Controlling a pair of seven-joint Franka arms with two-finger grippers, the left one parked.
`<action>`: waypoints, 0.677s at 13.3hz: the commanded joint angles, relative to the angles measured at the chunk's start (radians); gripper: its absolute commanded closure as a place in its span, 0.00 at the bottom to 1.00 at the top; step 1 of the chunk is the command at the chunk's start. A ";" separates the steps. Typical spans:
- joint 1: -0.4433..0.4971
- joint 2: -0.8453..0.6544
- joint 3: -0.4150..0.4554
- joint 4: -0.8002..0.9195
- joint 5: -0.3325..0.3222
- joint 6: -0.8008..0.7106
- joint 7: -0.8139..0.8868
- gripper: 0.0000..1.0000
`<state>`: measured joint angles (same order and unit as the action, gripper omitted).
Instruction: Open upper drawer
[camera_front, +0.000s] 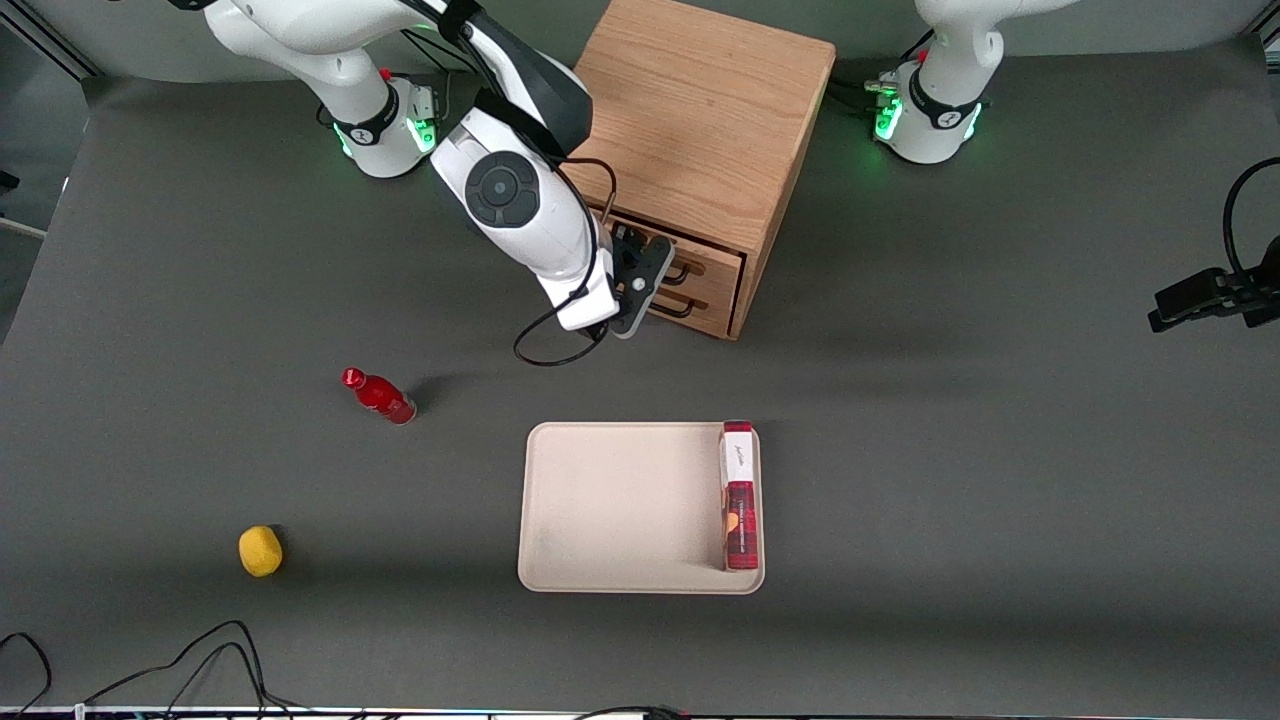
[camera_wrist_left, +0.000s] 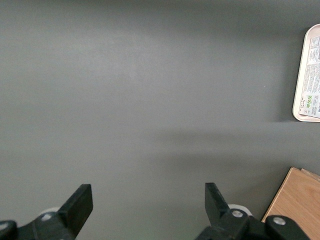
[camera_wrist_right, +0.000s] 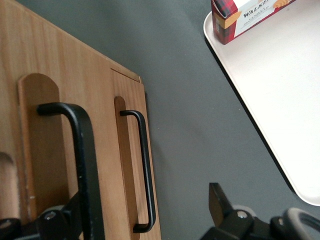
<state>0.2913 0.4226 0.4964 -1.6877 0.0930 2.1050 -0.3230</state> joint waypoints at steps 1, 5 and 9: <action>0.006 0.015 -0.004 0.011 -0.016 0.018 0.025 0.00; 0.005 0.015 -0.006 0.016 -0.027 0.018 0.025 0.00; 0.002 0.015 -0.006 0.017 -0.027 0.016 0.024 0.00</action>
<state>0.2912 0.4282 0.4916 -1.6867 0.0875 2.1171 -0.3229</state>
